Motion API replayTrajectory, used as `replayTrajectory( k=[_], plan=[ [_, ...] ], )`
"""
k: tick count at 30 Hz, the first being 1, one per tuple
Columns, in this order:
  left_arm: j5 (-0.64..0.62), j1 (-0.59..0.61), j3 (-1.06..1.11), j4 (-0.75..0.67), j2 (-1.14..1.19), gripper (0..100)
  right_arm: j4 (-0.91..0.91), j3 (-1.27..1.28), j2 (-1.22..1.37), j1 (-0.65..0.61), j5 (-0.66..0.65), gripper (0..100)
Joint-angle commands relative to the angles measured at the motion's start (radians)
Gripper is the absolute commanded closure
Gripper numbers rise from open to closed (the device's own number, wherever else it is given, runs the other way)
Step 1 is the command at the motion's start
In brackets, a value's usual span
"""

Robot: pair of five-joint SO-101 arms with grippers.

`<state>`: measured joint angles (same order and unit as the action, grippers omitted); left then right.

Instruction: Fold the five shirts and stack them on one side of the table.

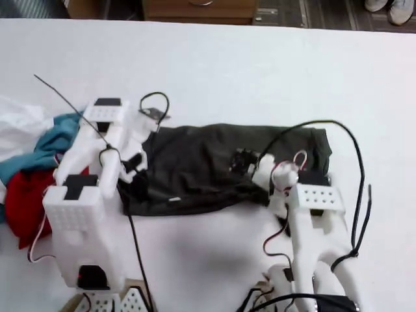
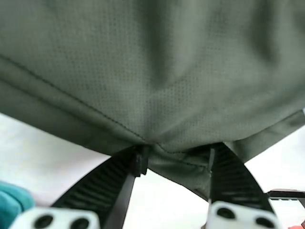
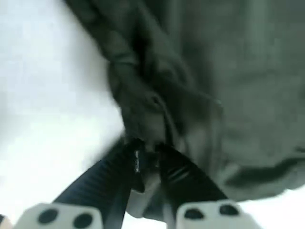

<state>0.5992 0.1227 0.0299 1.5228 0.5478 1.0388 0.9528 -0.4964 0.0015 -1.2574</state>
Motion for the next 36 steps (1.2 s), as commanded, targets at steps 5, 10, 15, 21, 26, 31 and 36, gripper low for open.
replayTrajectory(
  k=[5,10,15,21,26,31,36],
  plan=[
    [-0.003,-0.006,-0.019,-0.012,-0.002,75,-0.010,-0.161,0.064,0.013,0.000,97.8],
    [-0.003,-0.005,-0.019,-0.012,-0.002,75,-0.007,-0.282,0.205,0.015,0.000,97.8],
    [0.000,0.002,-0.018,-0.006,-0.002,75,0.203,-0.394,0.232,0.019,0.005,96.4],
    [0.000,-0.005,-0.021,-0.012,0.000,75,0.460,-0.402,0.114,0.008,-0.021,73.8],
    [0.000,-0.005,-0.024,-0.012,0.000,75,0.450,-0.265,0.107,0.012,-0.123,74.7],
    [0.003,0.000,-0.019,-0.011,0.000,75,0.363,-0.104,0.101,0.007,-0.127,75.9],
    [0.003,0.000,-0.021,-0.011,0.000,75,0.222,-0.055,0.108,0.013,-0.121,76.2]
  ],
)
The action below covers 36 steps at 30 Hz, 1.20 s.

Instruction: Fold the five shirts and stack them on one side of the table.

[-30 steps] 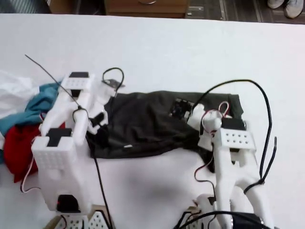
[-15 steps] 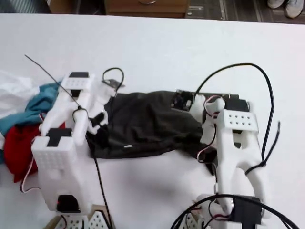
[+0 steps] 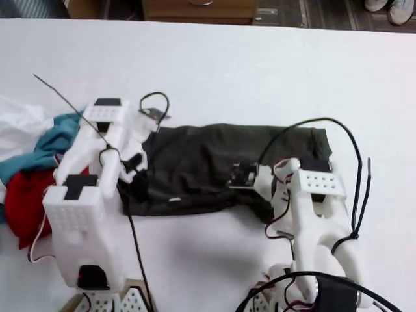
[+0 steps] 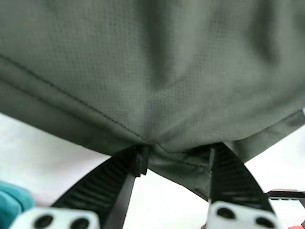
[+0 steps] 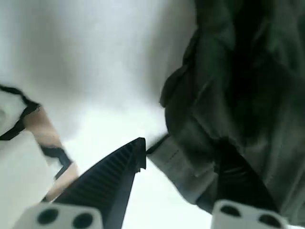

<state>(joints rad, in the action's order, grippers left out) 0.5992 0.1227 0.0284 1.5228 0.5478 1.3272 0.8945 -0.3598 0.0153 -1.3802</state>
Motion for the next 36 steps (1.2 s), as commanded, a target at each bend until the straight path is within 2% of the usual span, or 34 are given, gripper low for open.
replayTrajectory(
  k=[1,9,13,17,26,29,36],
  plan=[
    [0.003,0.000,-0.021,-0.011,0.000,75,-0.094,0.003,-0.028,-0.001,0.002,76.2],
    [0.003,0.000,-0.022,-0.008,0.000,75,-0.300,-0.006,0.073,-0.002,0.002,86.0],
    [0.003,0.002,-0.018,-0.006,-0.002,75,-0.300,-0.051,0.162,-0.001,0.002,89.7],
    [0.003,0.002,-0.018,-0.006,-0.002,75,-0.289,-0.097,0.186,0.001,0.002,98.2],
    [0.003,0.002,-0.018,-0.011,-0.002,75,-0.117,-0.390,0.194,-0.004,0.002,97.9],
    [0.003,0.002,-0.018,-0.012,-0.002,75,-0.122,-0.453,0.196,-0.015,-0.003,97.9],
    [0.003,0.002,-0.018,-0.008,-0.002,75,-0.265,-0.456,0.239,-0.093,-0.002,97.8]
  ],
)
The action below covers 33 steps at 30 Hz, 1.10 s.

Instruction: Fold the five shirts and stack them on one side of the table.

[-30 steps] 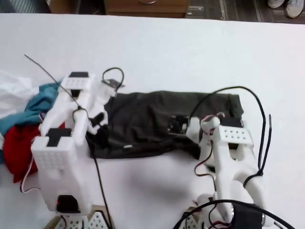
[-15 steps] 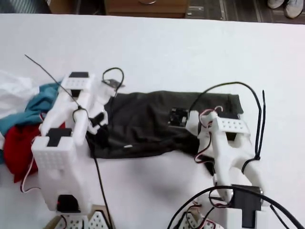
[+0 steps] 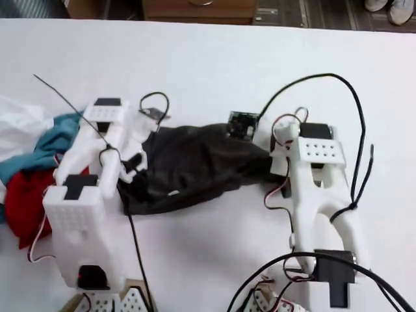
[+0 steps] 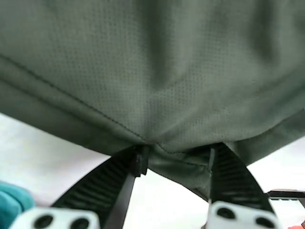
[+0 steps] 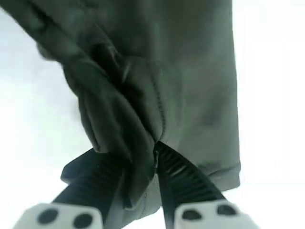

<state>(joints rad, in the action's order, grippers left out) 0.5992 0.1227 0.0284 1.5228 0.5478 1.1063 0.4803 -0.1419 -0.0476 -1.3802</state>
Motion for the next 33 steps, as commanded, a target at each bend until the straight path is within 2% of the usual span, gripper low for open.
replayTrajectory(
  k=[1,10,20,26,33],
  plan=[
    [0.003,0.002,-0.018,-0.008,-0.002,75,-0.056,-0.043,0.039,-0.038,-0.002,97.8],
    [0.003,0.002,-0.018,-0.006,-0.002,75,-0.151,-0.043,0.174,-0.015,-0.002,97.8],
    [0.003,0.002,-0.024,-0.006,-0.002,75,0.082,-0.038,0.079,-0.002,-0.009,97.9],
    [0.003,0.002,-0.022,-0.006,-0.002,75,0.318,-0.035,-0.041,-0.001,-0.137,97.9],
    [0.003,0.002,-0.022,-0.006,-0.002,75,0.367,0.049,-0.082,0.001,-0.141,97.6]
  ],
)
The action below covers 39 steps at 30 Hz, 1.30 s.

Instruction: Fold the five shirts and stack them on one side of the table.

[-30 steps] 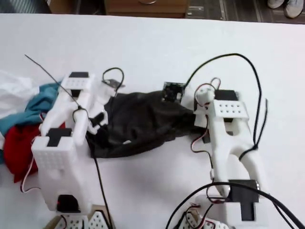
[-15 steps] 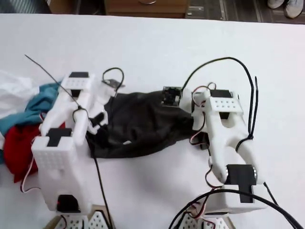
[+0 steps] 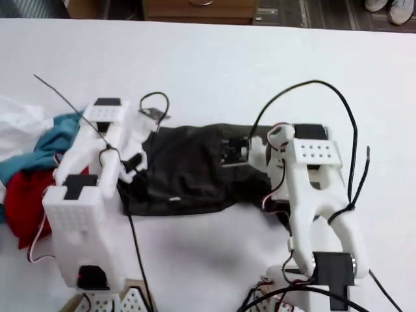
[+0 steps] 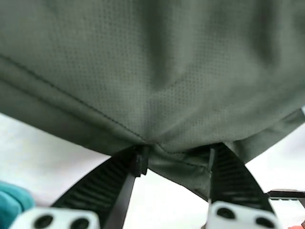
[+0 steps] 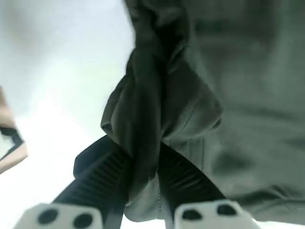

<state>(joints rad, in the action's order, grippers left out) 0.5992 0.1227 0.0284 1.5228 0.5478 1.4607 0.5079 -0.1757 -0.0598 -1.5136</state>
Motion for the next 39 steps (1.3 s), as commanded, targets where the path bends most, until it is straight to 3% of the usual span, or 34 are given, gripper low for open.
replayTrajectory(
  k=[1,3,7,13,17,22,30,35,39],
  plan=[
    [0.003,0.002,-0.022,-0.006,-0.002,75,0.013,0.037,-0.047,0.018,-0.012,96.8],
    [0.005,0.002,-0.022,-0.006,-0.002,75,0.013,0.048,-0.041,0.021,-0.025,95.0],
    [0.005,0.002,-0.024,-0.008,-0.002,75,0.016,0.046,-0.041,0.033,-0.203,97.8],
    [0.005,0.002,-0.018,-0.008,-0.002,75,0.021,0.089,-0.041,0.041,-0.210,97.4],
    [0.005,0.002,-0.022,-0.008,-0.002,75,-0.067,0.101,-0.044,0.087,-0.084,97.1],
    [0.005,0.002,-0.024,-0.012,-0.002,75,-0.277,0.104,-0.042,0.214,0.103,85.3],
    [-0.002,-0.002,-0.024,-0.006,-0.002,75,-0.263,0.106,-0.050,0.337,0.114,82.5],
    [-0.002,0.000,-0.019,-0.005,-0.002,75,-0.148,0.109,-0.059,0.348,0.112,82.5],
    [-0.003,0.002,-0.022,0.023,-0.002,75,-0.180,0.178,-0.131,0.344,0.112,82.5]
  ],
)
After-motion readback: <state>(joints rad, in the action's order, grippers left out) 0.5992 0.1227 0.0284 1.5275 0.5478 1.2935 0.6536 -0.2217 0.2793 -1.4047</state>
